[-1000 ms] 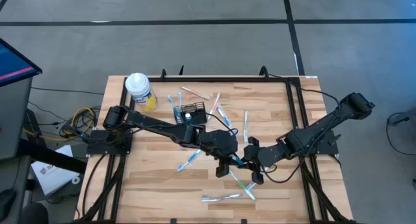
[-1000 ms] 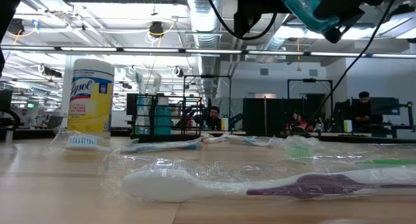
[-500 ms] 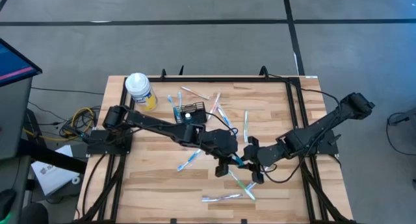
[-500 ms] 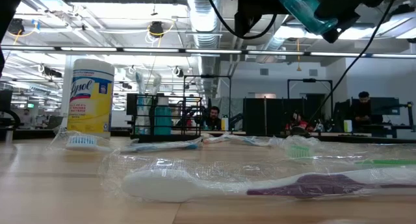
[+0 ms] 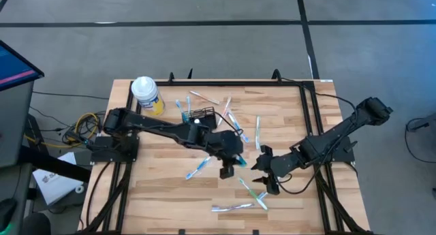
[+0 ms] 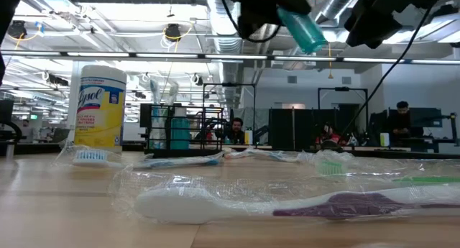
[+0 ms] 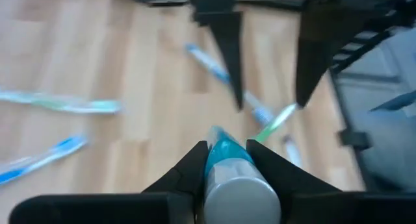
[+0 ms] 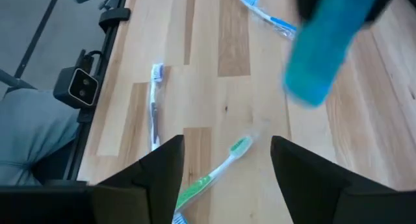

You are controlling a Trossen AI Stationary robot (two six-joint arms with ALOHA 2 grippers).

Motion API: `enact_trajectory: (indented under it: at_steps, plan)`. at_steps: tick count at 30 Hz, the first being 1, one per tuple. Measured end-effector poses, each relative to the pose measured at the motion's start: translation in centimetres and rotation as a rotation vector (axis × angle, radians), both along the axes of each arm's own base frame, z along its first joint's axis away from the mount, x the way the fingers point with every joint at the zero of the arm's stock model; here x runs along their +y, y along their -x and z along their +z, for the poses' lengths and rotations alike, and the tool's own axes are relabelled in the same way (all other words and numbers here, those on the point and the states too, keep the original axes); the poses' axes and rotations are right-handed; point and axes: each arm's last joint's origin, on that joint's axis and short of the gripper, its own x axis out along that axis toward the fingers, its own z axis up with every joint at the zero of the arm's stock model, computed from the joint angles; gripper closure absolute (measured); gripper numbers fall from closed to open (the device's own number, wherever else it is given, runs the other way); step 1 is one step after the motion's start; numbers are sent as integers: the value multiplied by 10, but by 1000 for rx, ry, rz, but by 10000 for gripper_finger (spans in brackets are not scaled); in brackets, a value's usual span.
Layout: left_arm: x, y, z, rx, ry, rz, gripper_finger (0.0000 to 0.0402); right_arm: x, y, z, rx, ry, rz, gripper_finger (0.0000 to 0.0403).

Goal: Pick & Place toothbrushing station
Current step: Put the mouthwash bottle into the mesh organizer

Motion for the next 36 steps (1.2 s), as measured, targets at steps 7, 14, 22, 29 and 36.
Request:
enact_trajectory:
  at_steps: [7,14,22,29,36]
  plan:
    - [12,32,27,69,-155,134,322,0,0,0,-5,-3,-4,181]
    - [31,53,37,85,-189,215,322,0,-1,1,-11,-7,-5,188]
    - [65,79,31,137,-198,342,322,0,-1,1,-14,-6,-6,196]
    - [90,97,20,189,-173,443,322,0,-1,1,-17,-7,-7,202]
    - [105,104,6,231,-173,488,322,0,-1,1,-16,-7,-7,210]
